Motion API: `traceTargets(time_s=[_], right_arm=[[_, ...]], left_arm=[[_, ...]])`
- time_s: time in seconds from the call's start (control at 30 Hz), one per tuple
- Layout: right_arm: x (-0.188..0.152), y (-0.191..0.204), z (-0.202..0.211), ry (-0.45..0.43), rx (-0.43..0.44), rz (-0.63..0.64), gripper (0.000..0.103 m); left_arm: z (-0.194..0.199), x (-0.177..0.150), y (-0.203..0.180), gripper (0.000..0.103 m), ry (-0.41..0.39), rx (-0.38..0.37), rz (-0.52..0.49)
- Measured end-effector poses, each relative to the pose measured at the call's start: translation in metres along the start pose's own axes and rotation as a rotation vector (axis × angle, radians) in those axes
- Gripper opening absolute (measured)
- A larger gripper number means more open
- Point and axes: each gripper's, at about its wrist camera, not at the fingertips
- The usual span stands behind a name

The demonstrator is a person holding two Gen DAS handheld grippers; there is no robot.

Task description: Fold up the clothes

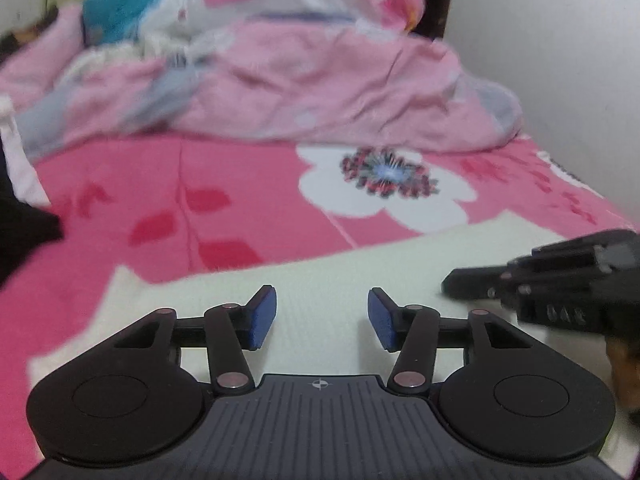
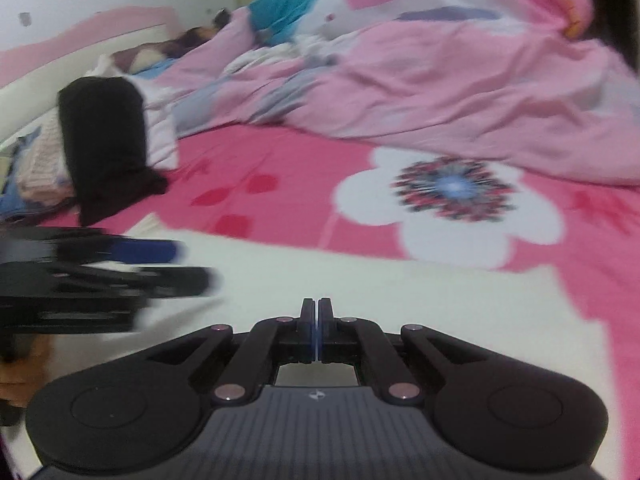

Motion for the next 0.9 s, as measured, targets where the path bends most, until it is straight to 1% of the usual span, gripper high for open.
traceTargets(time_s=[0.03, 0.07, 0.1, 0.17, 0.23, 0.3, 0.37, 0.4, 0.43, 0.47, 0.53, 0.57, 0.63, 0.67, 0.73, 0.8, 0.9], right_arm=[[0.001, -0.001, -0.004, 0.013, 0.002, -0.004, 0.000], [0.002, -0.007, -0.007, 0.018, 0.004, -0.025, 0.000], [0.003, -0.013, -0.010, 0.022, 0.005, -0.047, 0.000], [0.007, -0.033, -0.011, 0.006, -0.037, -0.099, 0.000], [0.006, -0.062, -0.010, -0.018, -0.040, -0.199, 0.000], [0.005, -0.088, -0.007, -0.040, -0.097, -0.285, 0.000], [0.000, -0.114, -0.002, -0.064, -0.093, -0.405, 0.000], [-0.003, -0.123, 0.000, -0.076, -0.071, -0.457, 0.000], [-0.004, -0.128, 0.001, -0.086, -0.066, -0.484, 0.000], [-0.005, -0.129, 0.002, -0.093, -0.080, -0.491, 0.000], [-0.006, -0.130, 0.003, -0.106, -0.112, -0.501, 0.000], [-0.006, -0.131, 0.004, -0.111, -0.129, -0.515, 0.000], [-0.006, -0.134, 0.009, -0.126, -0.159, -0.553, 0.000], [-0.006, -0.132, 0.014, -0.139, -0.154, -0.553, 0.000], [-0.005, -0.127, 0.025, -0.165, -0.140, -0.546, 0.000], [-0.003, -0.113, 0.032, -0.169, -0.115, -0.508, 0.001], [0.001, -0.084, 0.032, -0.140, -0.057, -0.424, 0.001]], left_arm=[[-0.007, 0.000, 0.009, 0.050, 0.016, 0.003, 0.036], [-0.008, 0.000, 0.019, 0.046, 0.017, -0.007, 0.078], [-0.007, 0.000, 0.029, 0.046, 0.010, -0.020, 0.122], [-0.004, 0.001, 0.046, 0.044, -0.010, -0.003, 0.169], [0.000, 0.000, 0.062, 0.044, -0.024, 0.016, 0.210], [0.005, 0.000, 0.074, 0.044, -0.034, 0.057, 0.250], [0.009, 0.001, 0.089, 0.045, -0.043, 0.083, 0.303], [0.011, 0.001, 0.095, 0.044, -0.039, 0.109, 0.327], [0.013, 0.001, 0.102, 0.044, -0.040, 0.118, 0.359], [0.014, 0.000, 0.110, 0.045, -0.041, 0.124, 0.394], [0.017, -0.001, 0.124, 0.048, -0.038, 0.164, 0.461], [0.020, -0.002, 0.131, 0.048, -0.036, 0.178, 0.494], [0.030, -0.003, 0.140, 0.048, -0.047, 0.165, 0.544], [0.037, -0.003, 0.140, 0.049, -0.063, 0.167, 0.534], [0.052, 0.000, 0.133, 0.049, -0.097, 0.174, 0.481], [0.067, 0.003, 0.121, 0.049, -0.136, 0.166, 0.420], [0.082, 0.007, 0.090, 0.051, -0.187, 0.115, 0.294]])
Point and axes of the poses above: each gripper's, at about its wrist camera, not at the fingertips, and z roughly against the way its jaws point, y to its left, x to its top, and after that the axes turned 3 degrees about -y, right-handed
